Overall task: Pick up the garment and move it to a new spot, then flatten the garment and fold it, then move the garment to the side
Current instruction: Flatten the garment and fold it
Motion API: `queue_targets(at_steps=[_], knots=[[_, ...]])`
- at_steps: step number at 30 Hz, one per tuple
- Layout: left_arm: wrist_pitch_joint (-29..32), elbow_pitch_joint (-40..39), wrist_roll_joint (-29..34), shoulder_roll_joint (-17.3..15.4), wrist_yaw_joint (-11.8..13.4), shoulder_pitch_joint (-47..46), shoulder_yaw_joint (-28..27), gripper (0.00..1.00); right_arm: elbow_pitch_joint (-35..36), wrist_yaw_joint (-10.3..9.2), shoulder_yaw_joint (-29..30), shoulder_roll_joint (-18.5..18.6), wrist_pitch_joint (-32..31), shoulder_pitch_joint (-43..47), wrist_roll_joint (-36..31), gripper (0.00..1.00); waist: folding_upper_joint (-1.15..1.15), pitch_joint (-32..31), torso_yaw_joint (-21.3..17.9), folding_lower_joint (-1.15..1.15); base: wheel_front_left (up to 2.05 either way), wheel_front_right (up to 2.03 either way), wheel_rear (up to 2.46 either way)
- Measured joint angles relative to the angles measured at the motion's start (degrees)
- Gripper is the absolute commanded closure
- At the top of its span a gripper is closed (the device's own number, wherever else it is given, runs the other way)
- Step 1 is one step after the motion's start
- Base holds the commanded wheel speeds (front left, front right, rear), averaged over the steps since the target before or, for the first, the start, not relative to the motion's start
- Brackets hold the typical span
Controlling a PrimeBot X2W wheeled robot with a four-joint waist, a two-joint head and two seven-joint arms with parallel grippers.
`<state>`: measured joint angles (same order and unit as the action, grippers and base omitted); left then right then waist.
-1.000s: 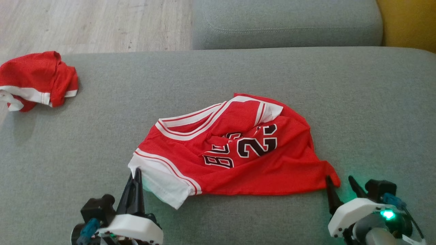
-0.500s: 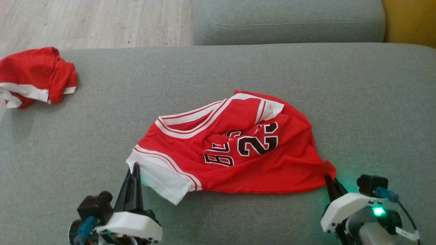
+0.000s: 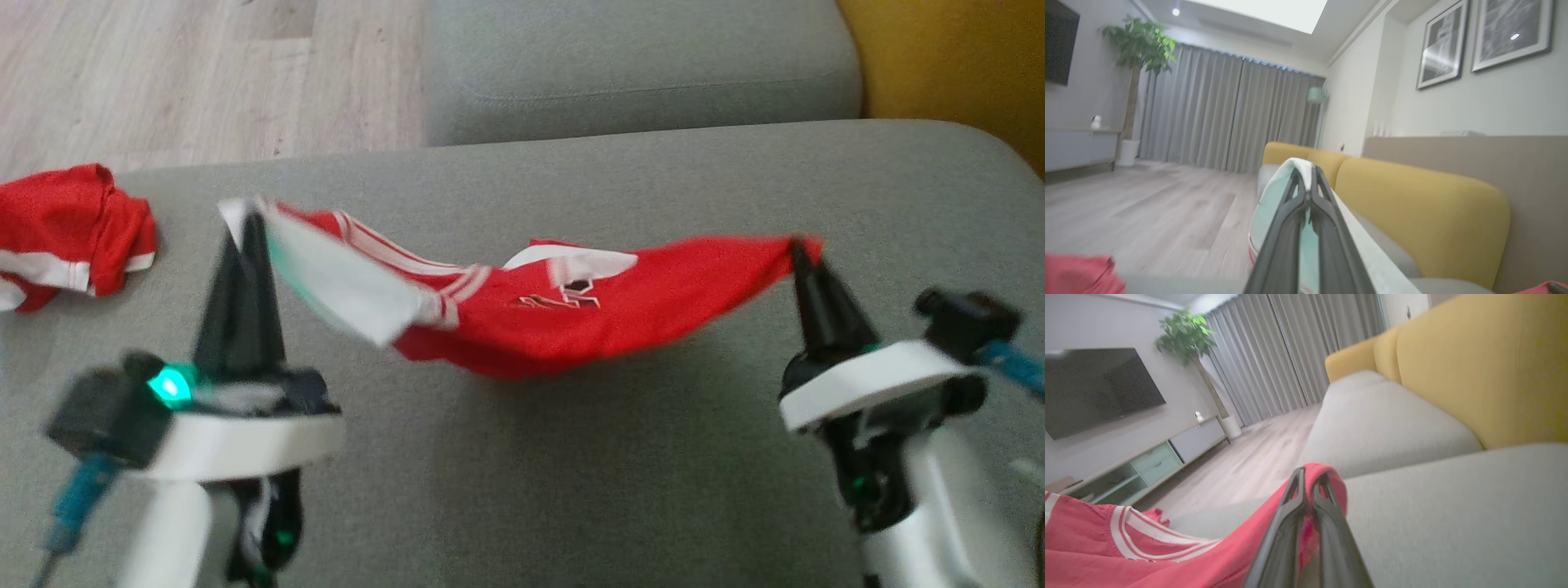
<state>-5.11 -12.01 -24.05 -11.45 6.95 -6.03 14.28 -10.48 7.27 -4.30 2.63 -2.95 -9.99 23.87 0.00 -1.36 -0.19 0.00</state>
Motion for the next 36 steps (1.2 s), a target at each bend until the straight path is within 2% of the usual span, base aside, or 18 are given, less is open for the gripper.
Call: queue_targets(at_steps=[5, 11, 15, 18, 23, 28, 32, 36], knots=[[2.98, -9.61, -0.16, -1.33, -0.47, -6.76, -1.82, 1.00, 15.50, 0.00, 3.01, 0.02, -5.24, -0.01, -0.14, 1.00, 0.00, -1.19, -1.42, 0.00, 0.00, 0.00, 0.00], [8.40, -18.24, -0.77, -3.92, -1.45, -16.14, -3.19, 1.00, 30.45, 0.00, 5.72, 0.02, -10.93, -0.27, 0.41, 1.00, 0.00, -2.07, -2.68, 0.00, 0.00, 0.00, 0.00], [12.55, -20.15, -0.66, -6.21, -2.08, -22.75, -3.38, 1.00, 38.21, 0.00, 7.66, 0.02, -15.29, -1.05, -1.47, 1.00, 0.00, -2.19, -3.13, -0.01, 0.00, 0.00, 0.00], [15.47, -19.14, -0.69, -7.57, -3.09, -27.83, -3.37, 1.00, 42.21, 0.00, 9.26, 0.08, -19.98, -2.75, -5.50, 1.00, 0.00, -1.38, -3.57, -0.01, 0.00, 0.00, 0.00], [17.78, -13.13, -2.14, -7.80, -4.65, -30.63, -2.91, 1.00, 40.29, 0.00, 9.54, 0.23, -22.73, -5.05, -6.89, 1.00, 0.00, 0.44, -3.91, 0.00, 0.00, 0.00, 0.00], [20.00, -2.90, -2.96, -8.59, -6.38, -37.25, -2.46, 1.00, 30.58, 0.00, 8.31, 2.09, -23.01, -14.97, -8.57, 1.00, 0.00, 5.23, -4.50, 0.00, 0.00, 0.00, 0.00], [18.20, 7.90, -0.33, -9.09, -8.62, -49.35, -1.07, 1.00, 18.84, 0.00, 6.32, 2.99, -18.83, -29.79, -11.04, 1.00, 0.00, 10.37, -4.96, 0.03, 0.00, 0.00, 0.00], [12.78, 20.13, 2.22, -7.36, -9.09, -61.14, -0.70, 1.00, 5.61, 0.00, 3.60, 3.71, -9.95, -44.61, -15.55, 1.00, 0.00, 14.77, -5.31, 0.03, 0.00, 0.00, 0.00]])
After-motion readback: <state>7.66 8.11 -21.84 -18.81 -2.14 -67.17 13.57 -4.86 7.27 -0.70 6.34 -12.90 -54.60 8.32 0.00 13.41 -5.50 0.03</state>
